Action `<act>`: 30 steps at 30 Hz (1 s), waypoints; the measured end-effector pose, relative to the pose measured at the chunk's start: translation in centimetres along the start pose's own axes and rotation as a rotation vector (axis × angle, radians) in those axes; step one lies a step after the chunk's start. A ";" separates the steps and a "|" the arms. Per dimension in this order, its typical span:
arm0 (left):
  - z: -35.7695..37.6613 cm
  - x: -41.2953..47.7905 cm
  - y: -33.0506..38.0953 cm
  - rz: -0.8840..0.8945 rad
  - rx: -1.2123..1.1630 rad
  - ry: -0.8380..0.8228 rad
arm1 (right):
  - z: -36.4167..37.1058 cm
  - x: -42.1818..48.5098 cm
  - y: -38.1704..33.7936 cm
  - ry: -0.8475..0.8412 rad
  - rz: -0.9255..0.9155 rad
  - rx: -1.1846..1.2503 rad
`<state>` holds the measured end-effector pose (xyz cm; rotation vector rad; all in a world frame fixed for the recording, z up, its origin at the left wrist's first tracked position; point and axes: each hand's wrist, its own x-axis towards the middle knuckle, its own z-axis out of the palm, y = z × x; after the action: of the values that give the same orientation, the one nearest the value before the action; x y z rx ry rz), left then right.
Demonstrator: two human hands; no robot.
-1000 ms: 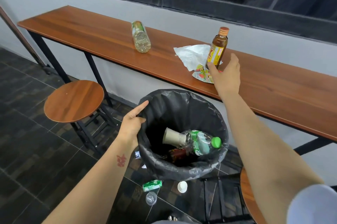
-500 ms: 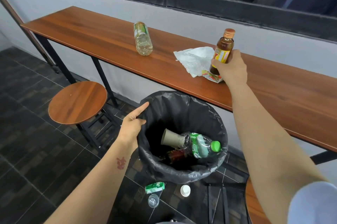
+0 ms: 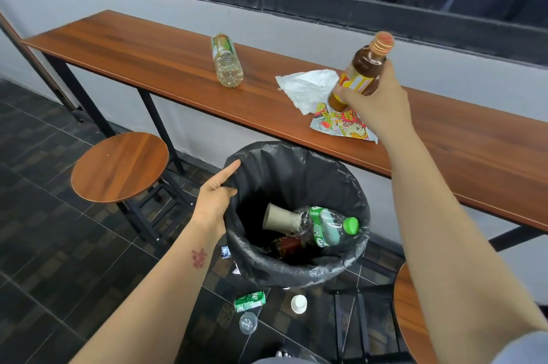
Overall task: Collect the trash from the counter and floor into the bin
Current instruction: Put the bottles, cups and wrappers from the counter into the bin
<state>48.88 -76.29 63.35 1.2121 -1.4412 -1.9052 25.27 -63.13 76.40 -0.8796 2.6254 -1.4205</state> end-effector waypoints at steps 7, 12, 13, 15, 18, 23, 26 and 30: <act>1.1 -0.4 0.9 0.013 -0.020 -0.008 | 5.2 -6.5 1.9 -0.676 -0.040 -0.145; -2.0 -3.5 0.7 0.074 0.016 0.017 | 12.4 -14.0 4.5 -0.891 0.026 -0.509; -2.1 -3.5 0.5 0.080 0.014 0.007 | 13.0 -14.5 5.1 -0.898 -0.007 -0.568; -2.2 -3.5 0.2 0.075 0.061 0.020 | 14.1 -15.6 5.9 -0.899 -0.091 -0.695; -2.1 -3.4 0.3 0.069 0.095 0.046 | 14.9 -16.3 7.3 -0.934 -0.190 -0.794; -2.8 -3.0 -0.5 0.040 0.083 0.056 | 14.6 -16.2 7.8 -0.860 -0.329 -0.587; -2.8 -2.9 -0.7 0.028 0.057 0.056 | 13.1 -15.3 6.3 -0.618 -0.469 -0.436; -2.6 -2.5 -0.7 0.014 0.010 0.047 | 10.1 -12.5 4.2 -0.195 -0.530 -0.367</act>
<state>52.47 -75.43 63.42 1.2405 -1.4329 -1.8502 36.75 -62.94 64.33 -1.7578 2.6521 -0.8445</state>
